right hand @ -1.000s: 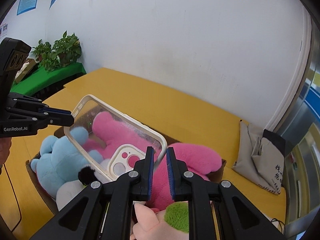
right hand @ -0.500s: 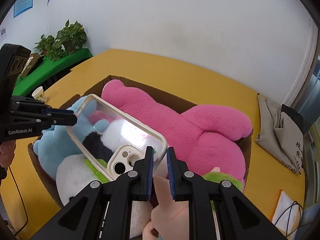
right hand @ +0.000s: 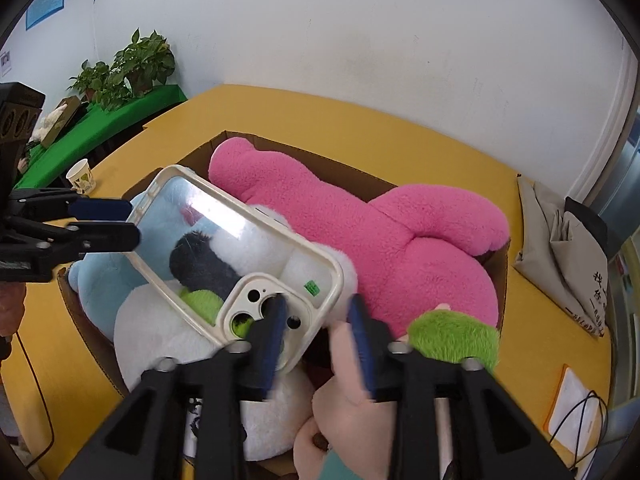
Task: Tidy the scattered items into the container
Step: 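Carry the phone case with both grippers over the box and lower it, then open both grippers to release the phone case onto the plushes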
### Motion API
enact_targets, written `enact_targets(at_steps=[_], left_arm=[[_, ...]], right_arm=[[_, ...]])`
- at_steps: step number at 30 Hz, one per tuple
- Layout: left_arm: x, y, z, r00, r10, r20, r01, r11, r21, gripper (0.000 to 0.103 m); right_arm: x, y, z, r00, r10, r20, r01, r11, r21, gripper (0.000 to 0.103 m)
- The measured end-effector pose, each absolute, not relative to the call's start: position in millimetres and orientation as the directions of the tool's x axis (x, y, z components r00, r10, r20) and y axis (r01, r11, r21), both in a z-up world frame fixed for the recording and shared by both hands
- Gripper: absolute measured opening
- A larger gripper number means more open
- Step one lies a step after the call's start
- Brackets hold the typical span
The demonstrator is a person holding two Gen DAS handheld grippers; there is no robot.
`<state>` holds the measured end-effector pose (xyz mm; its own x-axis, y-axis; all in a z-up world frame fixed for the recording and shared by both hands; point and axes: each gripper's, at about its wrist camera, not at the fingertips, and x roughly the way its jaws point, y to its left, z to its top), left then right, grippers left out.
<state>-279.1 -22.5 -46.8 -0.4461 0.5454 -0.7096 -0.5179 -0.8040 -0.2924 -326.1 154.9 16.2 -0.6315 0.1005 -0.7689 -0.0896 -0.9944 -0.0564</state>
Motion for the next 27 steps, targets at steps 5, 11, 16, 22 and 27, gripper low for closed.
enact_targets(at_steps=[5, 11, 16, 22, 27], left_arm=[[-268, -37, -29, -0.508, 0.517, -0.688, -0.507, -0.826, -0.247, 0.069], [-225, -53, -10, -0.616, 0.476, -0.627, -0.486, -0.857, -0.173, 0.078], [-172, -57, -20, -0.669, 0.422, -0.612, -0.455, -0.883, -0.111, 0.078], [-130, -61, -50, -0.62, 0.455, -0.64, -0.447, -0.874, -0.188, 0.078], [-103, -67, -61, -0.618, 0.425, -0.661, -0.425, -0.888, -0.174, 0.078]], right_arm=[[-310, 154, 30, -0.674, 0.114, -0.73, -0.121, -0.992, -0.043, 0.066], [-274, 135, 50, -0.718, 0.139, -0.682, -0.161, -0.986, -0.031, 0.091], [-224, 109, 48, -0.761, 0.105, -0.64, -0.19, -0.98, 0.066, 0.093], [-172, 79, 30, -0.741, 0.202, -0.64, -0.282, -0.959, 0.024, 0.095], [-131, 61, 36, -0.763, 0.217, -0.609, -0.316, -0.947, 0.058, 0.101]])
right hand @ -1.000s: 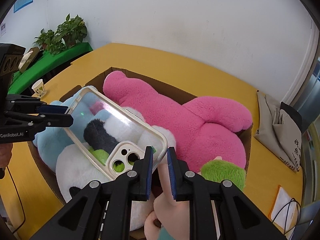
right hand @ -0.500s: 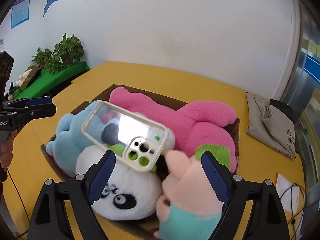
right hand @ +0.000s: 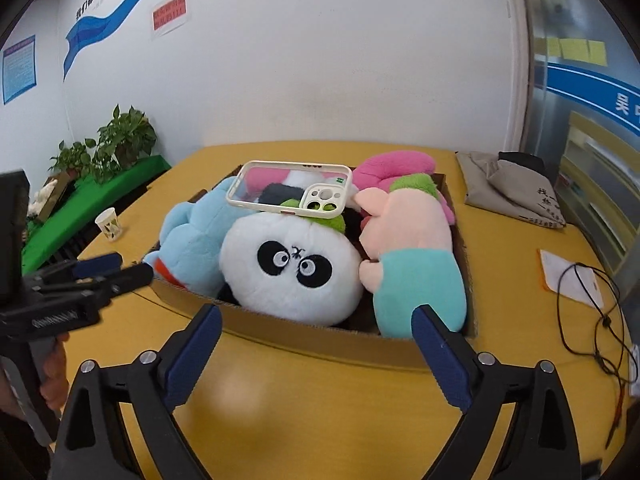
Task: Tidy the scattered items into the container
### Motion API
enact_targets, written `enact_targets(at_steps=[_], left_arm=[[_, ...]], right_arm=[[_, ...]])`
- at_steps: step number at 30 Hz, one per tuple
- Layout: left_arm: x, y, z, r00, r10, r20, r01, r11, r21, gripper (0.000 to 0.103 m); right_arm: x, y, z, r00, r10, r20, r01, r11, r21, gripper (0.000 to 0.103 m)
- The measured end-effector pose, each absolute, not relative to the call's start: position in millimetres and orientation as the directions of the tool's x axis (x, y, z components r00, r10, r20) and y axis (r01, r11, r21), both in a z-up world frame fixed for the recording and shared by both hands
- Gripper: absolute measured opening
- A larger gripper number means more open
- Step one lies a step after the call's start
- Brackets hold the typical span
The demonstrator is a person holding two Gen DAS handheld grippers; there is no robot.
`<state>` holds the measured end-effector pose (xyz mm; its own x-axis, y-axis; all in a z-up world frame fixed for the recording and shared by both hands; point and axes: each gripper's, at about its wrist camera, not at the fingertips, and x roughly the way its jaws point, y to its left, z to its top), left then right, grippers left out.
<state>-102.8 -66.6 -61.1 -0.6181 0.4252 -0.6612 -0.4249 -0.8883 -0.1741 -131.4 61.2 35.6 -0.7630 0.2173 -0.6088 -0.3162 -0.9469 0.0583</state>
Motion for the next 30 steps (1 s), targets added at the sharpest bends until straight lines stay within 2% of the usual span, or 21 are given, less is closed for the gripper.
enact_targets(at_steps=[8, 13, 30], left_arm=[[-63, -76, -66, -0.666, 0.384, -0.639, -0.406, -0.906, -0.12, 0.078], [-46, -76, -63, -0.66, 0.409, -0.631, -0.434, -0.892, -0.125, 0.078], [-37, -64, -63, -0.662, 0.422, -0.619, -0.456, -0.882, -0.114, 0.078]], right_arm=[[-103, 38, 29, -0.763, 0.247, -0.597, -0.335, -0.941, 0.039, 0.103], [-96, 31, 23, -0.764, 0.251, -0.594, -0.339, -0.94, 0.04, 0.103], [-87, 35, 20, -0.741, 0.303, -0.599, -0.394, -0.919, 0.023, 0.103]])
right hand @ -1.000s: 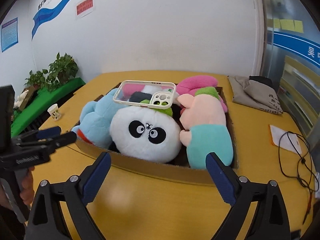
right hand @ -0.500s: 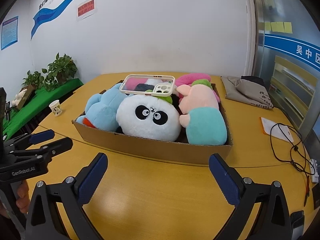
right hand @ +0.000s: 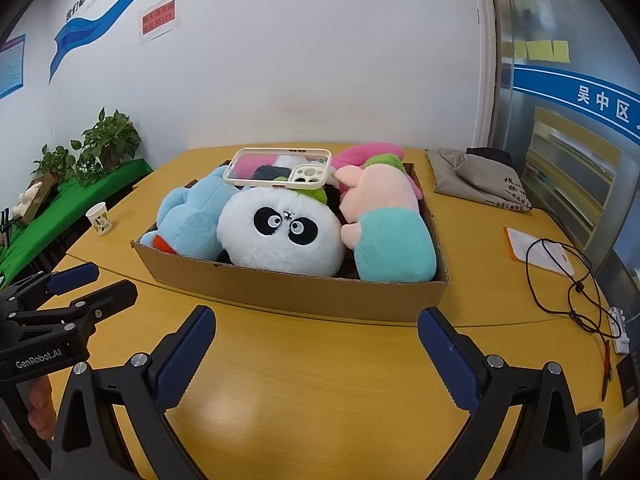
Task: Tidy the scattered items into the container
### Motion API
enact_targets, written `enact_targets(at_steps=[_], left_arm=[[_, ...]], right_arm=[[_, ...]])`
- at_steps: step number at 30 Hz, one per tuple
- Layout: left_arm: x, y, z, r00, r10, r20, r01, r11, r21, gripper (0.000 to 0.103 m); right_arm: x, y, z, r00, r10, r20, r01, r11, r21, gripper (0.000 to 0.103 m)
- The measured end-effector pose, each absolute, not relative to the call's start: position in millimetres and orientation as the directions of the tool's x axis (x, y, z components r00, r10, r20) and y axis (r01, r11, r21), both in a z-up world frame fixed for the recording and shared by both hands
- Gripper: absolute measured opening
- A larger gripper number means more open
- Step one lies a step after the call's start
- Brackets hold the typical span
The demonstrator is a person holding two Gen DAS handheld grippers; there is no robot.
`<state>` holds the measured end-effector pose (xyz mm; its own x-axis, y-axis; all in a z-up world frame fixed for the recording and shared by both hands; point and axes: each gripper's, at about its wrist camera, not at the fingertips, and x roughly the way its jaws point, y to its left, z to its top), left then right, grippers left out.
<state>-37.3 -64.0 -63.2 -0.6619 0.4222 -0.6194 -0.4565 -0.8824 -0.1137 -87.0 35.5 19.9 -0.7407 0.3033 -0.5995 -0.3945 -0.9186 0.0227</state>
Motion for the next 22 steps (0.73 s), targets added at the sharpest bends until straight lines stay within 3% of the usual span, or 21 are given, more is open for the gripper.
enact_targets(at_steps=[22], left_arm=[[-48, -59, -80, -0.649, 0.383, -0.658, -0.432, -0.897, -0.097, 0.079]], right_arm=[[-94, 38, 6, -0.707, 0.314, -0.634, -0.407, -0.914, 0.0, 0.103]])
